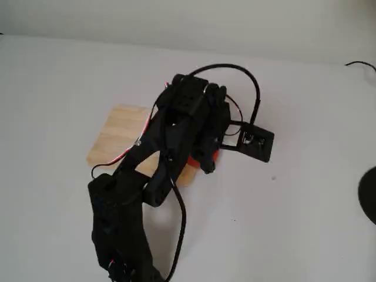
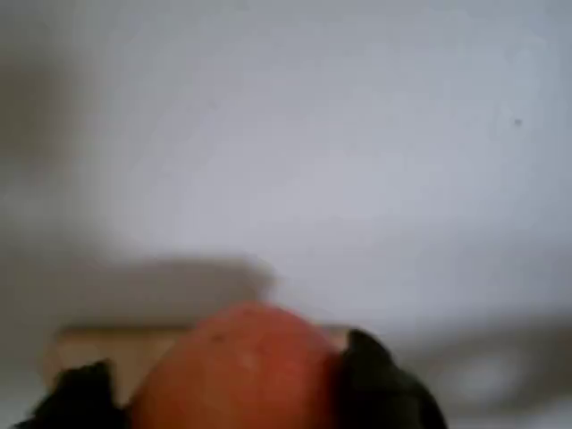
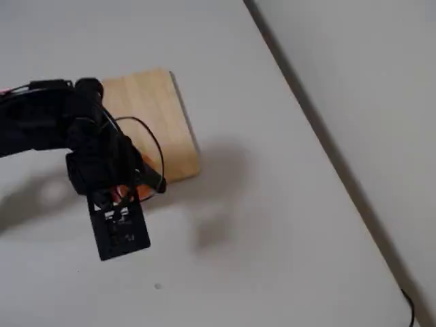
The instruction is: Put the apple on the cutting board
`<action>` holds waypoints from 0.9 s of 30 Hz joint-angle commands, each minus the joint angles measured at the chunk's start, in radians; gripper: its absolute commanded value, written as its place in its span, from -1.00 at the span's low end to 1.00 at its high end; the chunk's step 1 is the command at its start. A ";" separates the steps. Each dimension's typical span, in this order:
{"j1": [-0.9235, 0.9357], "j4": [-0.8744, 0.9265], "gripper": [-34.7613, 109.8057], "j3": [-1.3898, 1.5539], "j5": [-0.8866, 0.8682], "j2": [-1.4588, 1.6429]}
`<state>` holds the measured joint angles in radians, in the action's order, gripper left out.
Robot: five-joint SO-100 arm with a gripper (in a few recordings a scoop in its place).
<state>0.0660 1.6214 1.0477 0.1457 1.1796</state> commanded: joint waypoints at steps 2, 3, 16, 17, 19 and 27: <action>-0.089 0.035 -0.48 -0.101 -0.046 0.166; -0.109 0.035 -0.48 -0.103 -0.057 0.167; -0.233 0.077 -0.40 -0.104 -0.089 0.156; -0.233 0.081 -0.40 -0.104 -0.089 0.163; -0.230 0.092 -0.40 -0.104 -0.089 0.172; -0.202 0.121 -0.44 -0.097 -0.091 0.170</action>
<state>-0.1549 1.7303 1.0048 0.0583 1.2533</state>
